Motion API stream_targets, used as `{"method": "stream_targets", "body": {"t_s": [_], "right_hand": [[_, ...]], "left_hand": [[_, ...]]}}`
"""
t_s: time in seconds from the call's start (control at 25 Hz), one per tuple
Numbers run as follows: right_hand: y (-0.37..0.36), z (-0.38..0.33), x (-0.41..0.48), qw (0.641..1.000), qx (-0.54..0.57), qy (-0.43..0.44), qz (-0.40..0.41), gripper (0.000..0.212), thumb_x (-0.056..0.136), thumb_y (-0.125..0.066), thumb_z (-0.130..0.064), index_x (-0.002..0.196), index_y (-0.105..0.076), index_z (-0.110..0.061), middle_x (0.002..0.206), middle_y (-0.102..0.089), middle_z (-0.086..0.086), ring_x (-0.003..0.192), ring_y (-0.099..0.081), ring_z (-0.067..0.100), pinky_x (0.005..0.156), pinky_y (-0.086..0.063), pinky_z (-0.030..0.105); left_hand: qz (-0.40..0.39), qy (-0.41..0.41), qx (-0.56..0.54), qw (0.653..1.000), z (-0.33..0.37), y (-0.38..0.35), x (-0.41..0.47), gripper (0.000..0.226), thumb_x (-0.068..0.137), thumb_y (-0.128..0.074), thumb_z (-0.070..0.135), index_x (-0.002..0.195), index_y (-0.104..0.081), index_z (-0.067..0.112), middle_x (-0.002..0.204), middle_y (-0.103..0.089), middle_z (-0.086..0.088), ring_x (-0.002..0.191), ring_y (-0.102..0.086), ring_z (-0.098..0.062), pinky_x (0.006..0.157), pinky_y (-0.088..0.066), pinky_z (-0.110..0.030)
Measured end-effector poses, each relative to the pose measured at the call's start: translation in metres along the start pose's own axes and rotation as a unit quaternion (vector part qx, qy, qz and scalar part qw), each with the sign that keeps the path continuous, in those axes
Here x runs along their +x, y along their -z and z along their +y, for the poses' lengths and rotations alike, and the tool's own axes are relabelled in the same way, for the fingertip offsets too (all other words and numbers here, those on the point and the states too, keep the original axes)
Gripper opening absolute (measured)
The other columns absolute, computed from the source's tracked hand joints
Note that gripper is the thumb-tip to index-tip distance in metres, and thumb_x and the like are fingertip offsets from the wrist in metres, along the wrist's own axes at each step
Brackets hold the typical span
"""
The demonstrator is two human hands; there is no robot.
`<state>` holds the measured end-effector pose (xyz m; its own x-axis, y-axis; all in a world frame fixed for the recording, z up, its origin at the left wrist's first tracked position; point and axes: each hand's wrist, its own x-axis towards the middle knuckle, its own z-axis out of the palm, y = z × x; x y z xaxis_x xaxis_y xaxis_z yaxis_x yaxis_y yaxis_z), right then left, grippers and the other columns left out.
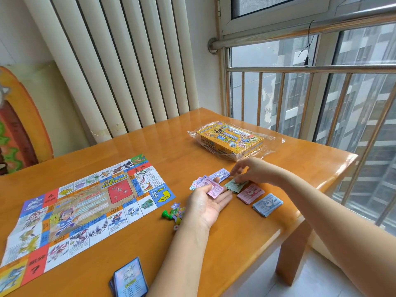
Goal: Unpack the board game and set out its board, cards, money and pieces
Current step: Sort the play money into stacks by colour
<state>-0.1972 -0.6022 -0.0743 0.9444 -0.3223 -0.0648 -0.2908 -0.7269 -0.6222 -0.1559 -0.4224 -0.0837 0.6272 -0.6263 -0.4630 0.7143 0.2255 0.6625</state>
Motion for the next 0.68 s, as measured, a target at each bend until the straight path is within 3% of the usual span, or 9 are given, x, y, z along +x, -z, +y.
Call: {"method": "stream_targets", "body": {"t_s": [0.16,0.28,0.36,0.56,0.68], "right_hand": [[0.021,-0.007,-0.003,0.995,-0.057,0.05,-0.071,0.038,0.085,-0.065,-0.005,0.113,-0.065,-0.032,0.113,-0.056,-0.009,0.088,-0.053,0.002,0.071,-0.042,0.016],[0.026,-0.017,0.001,0.971,-0.173,0.076,-0.145,0.044,0.083,-0.068,-0.006,0.118,-0.063,-0.031,0.121,-0.058,-0.006,0.106,-0.056,0.012,0.086,-0.049,0.027],[0.025,-0.022,0.006,0.958,-0.208,0.08,-0.179,0.045,0.081,-0.069,-0.006,0.12,-0.062,-0.028,0.123,-0.059,-0.003,0.108,-0.057,0.015,0.088,-0.049,0.03],[0.02,-0.03,0.015,0.945,-0.239,0.083,-0.207,0.05,0.078,-0.075,-0.015,0.124,-0.057,-0.028,0.113,-0.056,-0.009,0.106,-0.057,0.017,0.088,-0.049,0.031],[0.019,-0.031,0.016,0.941,-0.246,0.087,-0.213,0.051,0.078,-0.075,-0.018,0.125,-0.056,-0.029,0.108,-0.053,-0.012,0.107,-0.057,0.017,0.091,-0.05,0.034]], "left_hand": [[-0.001,-0.003,-0.005,1.0,0.001,0.001,0.0,0.03,0.101,-0.029,0.007,0.098,-0.057,-0.004,0.137,-0.038,-0.038,0.127,-0.04,-0.049,0.094,-0.039,-0.05],[-0.002,-0.002,-0.01,1.0,0.001,0.0,-0.001,0.028,0.102,-0.029,0.007,0.1,-0.055,-0.004,0.136,-0.04,-0.038,0.126,-0.042,-0.049,0.095,-0.039,-0.051],[-0.009,-0.001,-0.021,1.0,0.001,-0.001,-0.002,0.027,0.101,-0.029,0.006,0.103,-0.054,-0.004,0.133,-0.043,-0.037,0.124,-0.044,-0.05,0.093,-0.039,-0.051],[-0.023,0.004,-0.032,0.999,0.001,-0.001,-0.002,0.03,0.101,-0.029,0.005,0.117,-0.051,-0.006,0.116,-0.056,-0.033,0.121,-0.047,-0.05,0.089,-0.041,-0.051],[-0.026,0.008,-0.038,0.999,0.001,-0.002,-0.004,0.029,0.101,-0.028,0.006,0.101,-0.055,-0.005,0.097,-0.059,-0.028,0.122,-0.046,-0.049,0.091,-0.04,-0.05]]}}
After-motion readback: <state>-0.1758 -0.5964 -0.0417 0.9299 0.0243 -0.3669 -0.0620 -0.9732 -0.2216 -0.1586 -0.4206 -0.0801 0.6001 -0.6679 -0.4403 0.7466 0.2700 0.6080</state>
